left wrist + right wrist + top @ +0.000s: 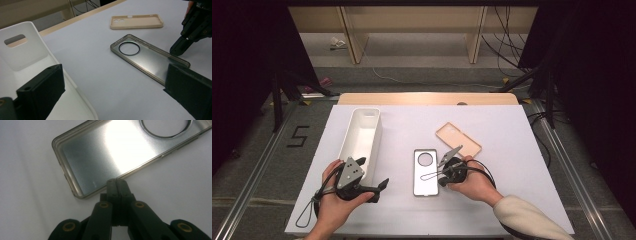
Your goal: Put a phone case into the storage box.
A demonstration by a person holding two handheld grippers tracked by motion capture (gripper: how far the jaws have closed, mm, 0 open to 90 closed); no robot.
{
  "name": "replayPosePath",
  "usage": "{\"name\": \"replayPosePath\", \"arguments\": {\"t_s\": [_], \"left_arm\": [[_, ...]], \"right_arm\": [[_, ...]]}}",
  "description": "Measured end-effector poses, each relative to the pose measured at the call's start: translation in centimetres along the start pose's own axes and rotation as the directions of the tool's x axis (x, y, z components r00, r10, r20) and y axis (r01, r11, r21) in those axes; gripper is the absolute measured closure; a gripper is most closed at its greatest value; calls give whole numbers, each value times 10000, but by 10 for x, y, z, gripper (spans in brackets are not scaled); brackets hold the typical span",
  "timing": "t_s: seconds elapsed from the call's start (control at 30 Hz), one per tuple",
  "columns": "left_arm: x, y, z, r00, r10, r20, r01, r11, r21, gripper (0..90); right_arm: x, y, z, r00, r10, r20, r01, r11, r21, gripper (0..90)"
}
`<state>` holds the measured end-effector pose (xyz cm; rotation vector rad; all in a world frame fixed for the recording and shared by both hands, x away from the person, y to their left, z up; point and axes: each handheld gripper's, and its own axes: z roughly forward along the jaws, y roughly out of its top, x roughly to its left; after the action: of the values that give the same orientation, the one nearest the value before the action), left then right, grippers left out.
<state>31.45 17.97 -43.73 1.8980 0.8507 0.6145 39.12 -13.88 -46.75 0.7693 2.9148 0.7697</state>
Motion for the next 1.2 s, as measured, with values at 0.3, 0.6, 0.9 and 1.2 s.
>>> {"name": "replayPosePath", "arguments": {"t_s": [0.3,0.6,0.9,1.2], "left_arm": [[0,0,0,10000,2,13,-2,10000,3,19],[0,0,0,10000,1,27,-1,10000,1,20],[1,0,-1,10000,12,6,-12,10000,-21,20],[0,0,1,10000,6,50,-6,10000,-20,21]], "right_arm": [[1,1,1,10000,-54,-44,54,10000,-11,900],[2,3,-2,9990,-372,236,368,9991,190,807],[3,14,-17,9885,-1240,862,1207,9918,419,441],[15,22,-17,9688,-2423,521,2357,9657,1088,274]]}}
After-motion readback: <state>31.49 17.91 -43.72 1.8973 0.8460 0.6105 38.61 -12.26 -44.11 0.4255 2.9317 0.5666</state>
